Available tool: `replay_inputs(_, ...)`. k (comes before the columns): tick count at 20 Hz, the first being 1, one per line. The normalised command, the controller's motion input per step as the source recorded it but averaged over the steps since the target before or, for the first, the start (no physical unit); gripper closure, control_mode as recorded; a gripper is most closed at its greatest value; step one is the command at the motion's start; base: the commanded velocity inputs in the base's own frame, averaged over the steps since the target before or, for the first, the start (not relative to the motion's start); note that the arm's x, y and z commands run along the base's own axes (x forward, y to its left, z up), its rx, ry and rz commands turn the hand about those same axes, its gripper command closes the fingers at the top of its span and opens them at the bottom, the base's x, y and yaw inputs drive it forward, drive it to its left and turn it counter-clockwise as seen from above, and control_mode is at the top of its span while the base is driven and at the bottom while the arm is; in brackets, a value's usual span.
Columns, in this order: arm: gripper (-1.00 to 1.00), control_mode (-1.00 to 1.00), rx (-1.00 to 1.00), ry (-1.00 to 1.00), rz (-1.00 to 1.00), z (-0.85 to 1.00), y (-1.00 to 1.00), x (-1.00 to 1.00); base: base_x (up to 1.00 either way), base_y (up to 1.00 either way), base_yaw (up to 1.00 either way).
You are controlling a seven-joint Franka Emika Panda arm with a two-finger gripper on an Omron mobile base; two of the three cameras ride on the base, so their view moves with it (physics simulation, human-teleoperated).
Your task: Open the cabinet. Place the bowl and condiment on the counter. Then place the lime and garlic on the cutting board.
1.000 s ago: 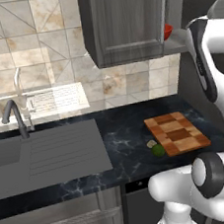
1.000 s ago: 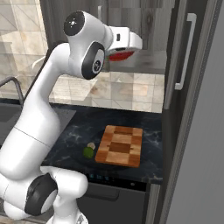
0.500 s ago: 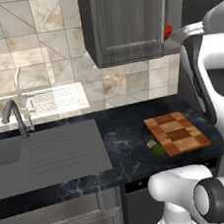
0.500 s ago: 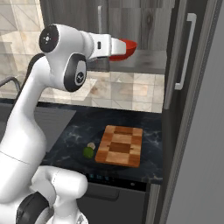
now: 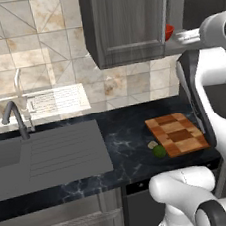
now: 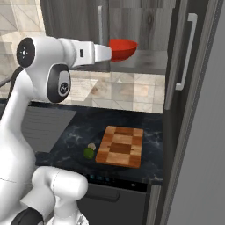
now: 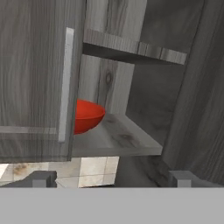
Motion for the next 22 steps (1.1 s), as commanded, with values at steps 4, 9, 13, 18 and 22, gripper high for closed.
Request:
replay_inputs(4,-1.00,-1.00,0.00,-0.02,0.00,0.00,0.16,0.00,0.00,0.00,0.00)
replay_inputs(9,-1.00,-1.00,0.00,0.00,0.00,0.00,0.14,0.00,0.00,0.00,0.00)
replay_inputs(13,-1.00,-1.00,0.00,0.00,0.00,0.00,0.16,0.00,0.00,0.00,0.00)
replay_inputs(18,-1.00,-1.00,0.00,0.00,0.00,0.00,0.25,0.01,0.00,0.00,0.00)
replay_inputs(22,-1.00,-1.00,0.00,0.00,0.00,0.00,0.20,0.11,0.00,0.00,0.00)
